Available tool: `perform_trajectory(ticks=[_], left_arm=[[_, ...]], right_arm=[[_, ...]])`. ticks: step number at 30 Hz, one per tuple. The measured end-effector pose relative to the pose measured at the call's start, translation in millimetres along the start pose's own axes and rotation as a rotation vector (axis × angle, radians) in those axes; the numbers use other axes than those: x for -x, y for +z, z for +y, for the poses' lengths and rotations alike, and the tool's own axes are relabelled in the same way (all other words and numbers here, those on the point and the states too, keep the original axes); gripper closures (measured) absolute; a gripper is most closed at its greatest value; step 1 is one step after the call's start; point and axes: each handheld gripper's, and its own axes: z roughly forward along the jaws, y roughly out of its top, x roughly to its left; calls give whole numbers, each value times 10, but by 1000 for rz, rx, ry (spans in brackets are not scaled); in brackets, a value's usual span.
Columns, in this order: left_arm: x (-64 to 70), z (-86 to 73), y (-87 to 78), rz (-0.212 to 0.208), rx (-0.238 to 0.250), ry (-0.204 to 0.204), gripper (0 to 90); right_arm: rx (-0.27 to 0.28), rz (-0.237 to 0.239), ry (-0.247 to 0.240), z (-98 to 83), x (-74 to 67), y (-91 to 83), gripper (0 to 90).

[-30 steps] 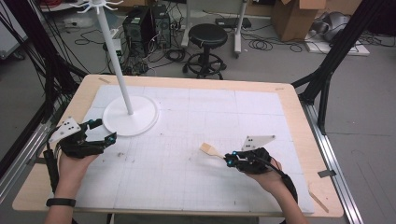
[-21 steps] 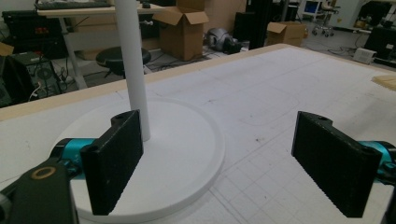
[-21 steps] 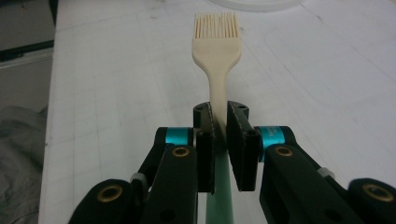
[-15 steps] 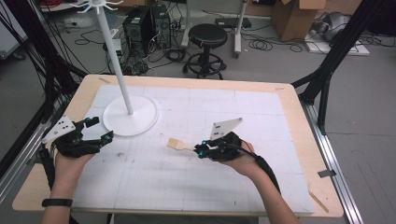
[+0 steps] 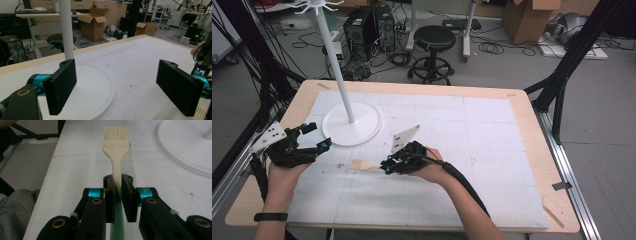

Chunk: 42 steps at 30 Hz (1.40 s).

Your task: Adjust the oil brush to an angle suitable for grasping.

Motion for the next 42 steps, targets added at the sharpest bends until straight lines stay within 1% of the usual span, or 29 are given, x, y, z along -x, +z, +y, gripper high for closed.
perform_trajectory(ticks=[2,4,5,6,7,9,11,14,15,19,21,23,24,25,26,28,29,30,32,34,38,39,42], left_arm=[[-2,-3,0,2,-1,-7,172],[-2,0,-1,-1,1,-2,172],[2,0,1,-2,2,-2,172],[4,-1,3,-4,0,-3,172],[5,-2,5,-4,-1,-2,172],[7,-3,7,-6,-1,-3,172],[8,-2,6,-7,-1,-2,172],[14,-1,3,-8,1,-5,172],[12,-2,2,-8,-1,-4,172],[13,-7,3,-12,-4,-3,172],[15,-10,7,-12,-5,-5,172],[15,-15,11,-14,-9,-5,172],[12,-15,11,-14,-12,-3,172],[13,-18,15,-13,-10,-5,172],[14,-18,15,-14,-10,-6,172],[15,-20,18,-13,-11,-6,172],[15,-21,20,-14,-13,-6,172],[15,-23,22,-15,-16,-4,172],[20,-26,25,-14,-16,-5,172],[20,-25,24,-15,-18,-4,172],[21,-24,20,-16,-18,-2,172],[21,-24,18,-17,-18,-2,171],[21,-24,16,-18,-18,-2,170]], right_arm=[[-4,16,-23,18,-4,117,820],[-7,33,-30,36,-7,208,820],[-17,47,-31,51,-11,250,820],[-17,54,-47,69,-7,292,820],[-25,70,-47,89,-16,336,820],[-30,83,-74,126,-23,429,820],[-40,99,-75,152,-39,514,820],[-38,117,-94,183,-60,629,820],[-45,126,-95,191,-65,662,820],[-60,150,-112,187,-79,777,819],[-71,158,-111,181,-85,826,819],[-81,165,-121,174,-81,853,818],[-84,171,-115,170,-84,862,817],[-84,169,-120,166,-84,868,816],[-97,170,-129,162,-80,875,813],[-105,169,-133,152,-90,889,805],[-113,170,-143,149,-87,897,801],[-113,170,-140,143,-89,906,797],[-111,164,-140,138,-87,918,737],[-113,161,-143,139,-91,914,728],[-101,154,-134,164,-84,838,685],[-87,153,-130,171,-80,811,664],[-69,140,-114,188,-67,707,586]])
